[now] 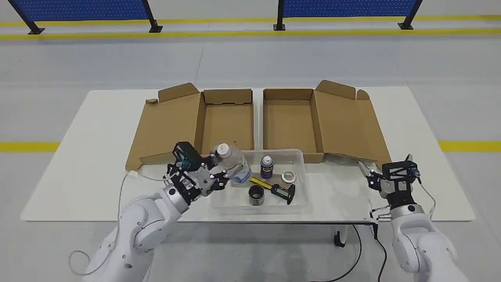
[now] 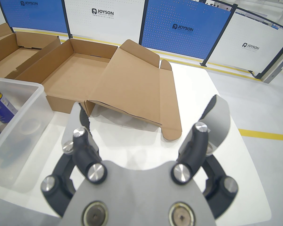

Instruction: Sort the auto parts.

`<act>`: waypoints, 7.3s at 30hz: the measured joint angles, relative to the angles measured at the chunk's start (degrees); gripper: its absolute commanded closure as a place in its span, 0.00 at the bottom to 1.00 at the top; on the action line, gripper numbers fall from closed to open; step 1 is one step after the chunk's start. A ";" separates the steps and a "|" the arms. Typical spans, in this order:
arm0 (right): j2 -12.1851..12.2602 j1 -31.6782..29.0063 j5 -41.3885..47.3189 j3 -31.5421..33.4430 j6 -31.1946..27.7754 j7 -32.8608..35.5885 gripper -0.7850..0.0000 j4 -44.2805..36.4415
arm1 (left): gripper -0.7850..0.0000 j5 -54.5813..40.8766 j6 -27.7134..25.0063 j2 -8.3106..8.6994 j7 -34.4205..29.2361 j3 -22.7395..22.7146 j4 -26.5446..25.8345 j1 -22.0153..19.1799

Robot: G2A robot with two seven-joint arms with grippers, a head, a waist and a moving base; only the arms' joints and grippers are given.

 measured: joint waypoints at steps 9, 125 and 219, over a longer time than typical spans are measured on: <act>0.00 0.00 0.00 0.00 0.00 0.00 0.00 0.00 | 1.00 -8.94 -12.15 1.27 -7.19 -3.15 -4.04 1.43; 0.00 0.00 0.00 0.00 0.00 0.00 0.00 0.00 | 0.00 14.02 16.70 -6.60 -11.83 15.95 7.97 -21.28; 0.00 0.00 0.00 0.00 0.00 0.00 0.00 0.00 | 0.90 8.65 40.97 -16.75 -20.18 33.11 34.05 -27.45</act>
